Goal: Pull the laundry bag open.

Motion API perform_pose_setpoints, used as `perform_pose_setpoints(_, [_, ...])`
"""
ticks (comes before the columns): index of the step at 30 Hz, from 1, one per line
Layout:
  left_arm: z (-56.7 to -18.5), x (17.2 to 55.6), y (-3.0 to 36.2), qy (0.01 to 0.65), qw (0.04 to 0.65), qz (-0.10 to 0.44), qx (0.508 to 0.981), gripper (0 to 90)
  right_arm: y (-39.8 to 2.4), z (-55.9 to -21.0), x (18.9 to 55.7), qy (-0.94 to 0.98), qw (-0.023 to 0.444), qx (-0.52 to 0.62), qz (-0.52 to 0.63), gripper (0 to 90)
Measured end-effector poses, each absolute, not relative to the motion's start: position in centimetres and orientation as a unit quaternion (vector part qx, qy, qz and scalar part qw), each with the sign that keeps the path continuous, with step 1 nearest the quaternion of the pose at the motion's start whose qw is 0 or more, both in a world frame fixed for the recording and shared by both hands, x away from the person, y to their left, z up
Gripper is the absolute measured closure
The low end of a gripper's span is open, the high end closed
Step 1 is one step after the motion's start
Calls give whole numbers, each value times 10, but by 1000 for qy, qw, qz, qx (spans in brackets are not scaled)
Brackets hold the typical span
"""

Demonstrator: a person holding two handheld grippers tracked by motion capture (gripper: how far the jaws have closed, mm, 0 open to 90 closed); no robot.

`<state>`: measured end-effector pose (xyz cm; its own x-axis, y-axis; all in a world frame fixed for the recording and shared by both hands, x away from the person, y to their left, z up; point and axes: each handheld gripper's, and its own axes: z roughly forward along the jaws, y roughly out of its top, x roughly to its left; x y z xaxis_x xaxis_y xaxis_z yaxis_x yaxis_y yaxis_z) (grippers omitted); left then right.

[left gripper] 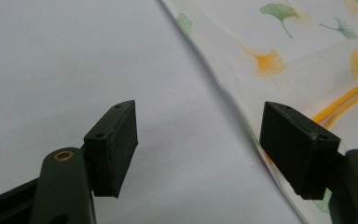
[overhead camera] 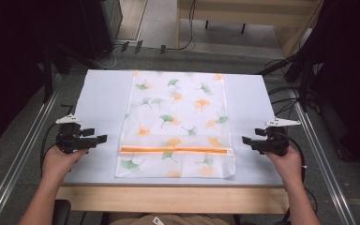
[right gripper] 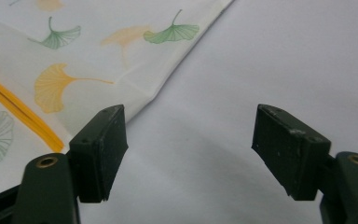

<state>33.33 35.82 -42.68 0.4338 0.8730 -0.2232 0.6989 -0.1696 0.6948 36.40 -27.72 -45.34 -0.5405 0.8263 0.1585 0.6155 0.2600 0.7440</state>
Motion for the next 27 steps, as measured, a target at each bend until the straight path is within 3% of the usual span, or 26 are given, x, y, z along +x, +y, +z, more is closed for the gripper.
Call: perform_pose_setpoints(27, [-433,339,360,533,378,129,745,181,-281,-460,369,789,126,466,381,244])
